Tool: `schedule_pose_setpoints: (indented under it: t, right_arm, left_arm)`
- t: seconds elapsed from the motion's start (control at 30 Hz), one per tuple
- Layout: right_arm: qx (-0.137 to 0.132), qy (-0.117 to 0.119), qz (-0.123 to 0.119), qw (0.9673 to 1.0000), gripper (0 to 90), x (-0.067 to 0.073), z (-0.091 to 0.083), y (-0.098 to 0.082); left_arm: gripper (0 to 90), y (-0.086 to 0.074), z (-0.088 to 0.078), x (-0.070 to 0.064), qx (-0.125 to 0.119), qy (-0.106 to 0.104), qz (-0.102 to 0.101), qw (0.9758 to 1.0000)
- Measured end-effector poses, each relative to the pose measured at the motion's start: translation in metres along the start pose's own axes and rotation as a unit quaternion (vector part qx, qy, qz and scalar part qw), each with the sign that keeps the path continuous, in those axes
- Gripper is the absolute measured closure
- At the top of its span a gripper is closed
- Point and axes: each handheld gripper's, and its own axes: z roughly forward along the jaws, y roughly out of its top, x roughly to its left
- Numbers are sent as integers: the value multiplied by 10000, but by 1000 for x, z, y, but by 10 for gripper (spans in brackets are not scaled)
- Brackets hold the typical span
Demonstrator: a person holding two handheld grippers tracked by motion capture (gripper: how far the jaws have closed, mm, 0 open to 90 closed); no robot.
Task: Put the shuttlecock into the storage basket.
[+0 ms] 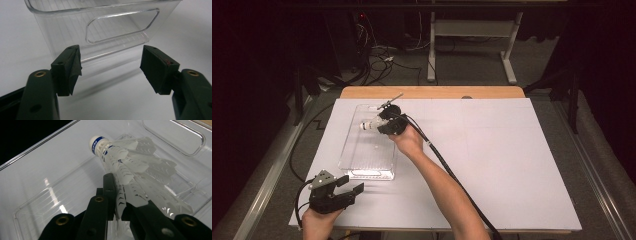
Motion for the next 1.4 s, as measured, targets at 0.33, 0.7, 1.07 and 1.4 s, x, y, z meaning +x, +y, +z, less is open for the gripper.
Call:
schedule_pose_setpoints:
  t: [0.33, 0.7, 1.07, 1.4]
  right_arm:
    - [86, -10, -2, 10000, 843, -1, 3, -1]
    - [229, -59, 52, 9997, 722, -3, 11, -4]
    - [254, -84, -10, 9996, 596, -2, 3, -3]
    - [235, -57, -44, 9997, 580, -2, 1, -4]
  left_arm:
    - [336, 0, 0, 0, 17, -8, 29, 10000]
    - [336, 0, 0, 0, 12, -11, 45, 10000]
    - [337, 0, 0, -1, 15, -9, 50, 10000]
    - [337, 0, 0, 0, 17, -10, 47, 10000]
